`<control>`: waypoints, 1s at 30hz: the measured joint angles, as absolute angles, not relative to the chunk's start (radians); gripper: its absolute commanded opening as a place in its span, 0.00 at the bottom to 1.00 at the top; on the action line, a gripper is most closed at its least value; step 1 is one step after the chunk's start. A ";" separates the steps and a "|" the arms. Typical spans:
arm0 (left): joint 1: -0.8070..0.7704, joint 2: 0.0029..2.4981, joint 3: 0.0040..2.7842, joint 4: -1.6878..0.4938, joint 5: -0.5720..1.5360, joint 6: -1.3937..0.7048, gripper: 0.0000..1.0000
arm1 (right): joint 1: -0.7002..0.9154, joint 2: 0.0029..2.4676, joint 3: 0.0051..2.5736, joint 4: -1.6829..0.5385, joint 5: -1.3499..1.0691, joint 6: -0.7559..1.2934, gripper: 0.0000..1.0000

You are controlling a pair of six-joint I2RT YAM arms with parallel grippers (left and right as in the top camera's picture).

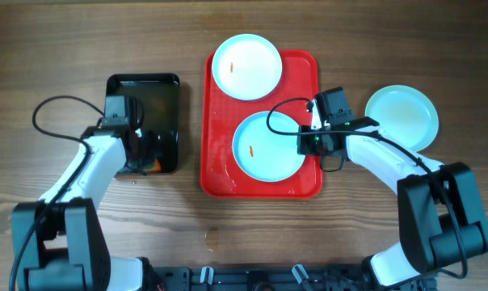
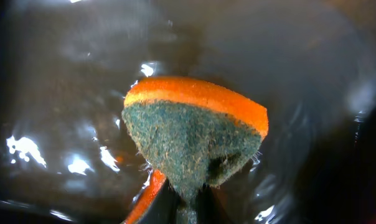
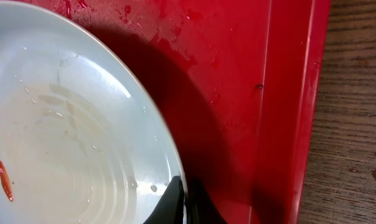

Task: Clean dirty plates on tray and stack at the side
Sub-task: 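Pick up the sponge from the water tray with the left gripper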

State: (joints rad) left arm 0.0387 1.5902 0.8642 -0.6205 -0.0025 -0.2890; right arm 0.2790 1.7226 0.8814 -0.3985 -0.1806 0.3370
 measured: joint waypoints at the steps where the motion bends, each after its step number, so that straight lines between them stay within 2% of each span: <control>1: 0.039 1.583 0.879 -0.635 0.002 -0.289 0.04 | 0.279 1.723 0.881 -0.398 -0.181 0.337 0.05; 7: 0.039 1.518 0.919 -0.620 0.002 -0.282 0.04 | 0.279 1.723 0.881 -0.398 -0.181 0.344 0.05; 13: 0.039 1.570 0.846 -0.447 -0.020 -0.282 0.04 | 0.279 1.723 0.881 -0.398 -0.182 0.348 0.05; 20: 0.036 1.647 0.813 -0.414 -0.017 -0.282 0.04 | 0.279 1.723 0.881 -0.399 -0.183 0.348 0.05; 23: 0.036 1.647 0.824 -0.442 -0.008 -0.282 0.04 | 0.279 1.723 0.881 -0.399 -0.183 0.348 0.05; 30: 0.036 1.630 0.931 -0.688 0.027 -0.282 0.04 | 0.279 1.723 0.881 -0.399 -0.183 0.348 0.05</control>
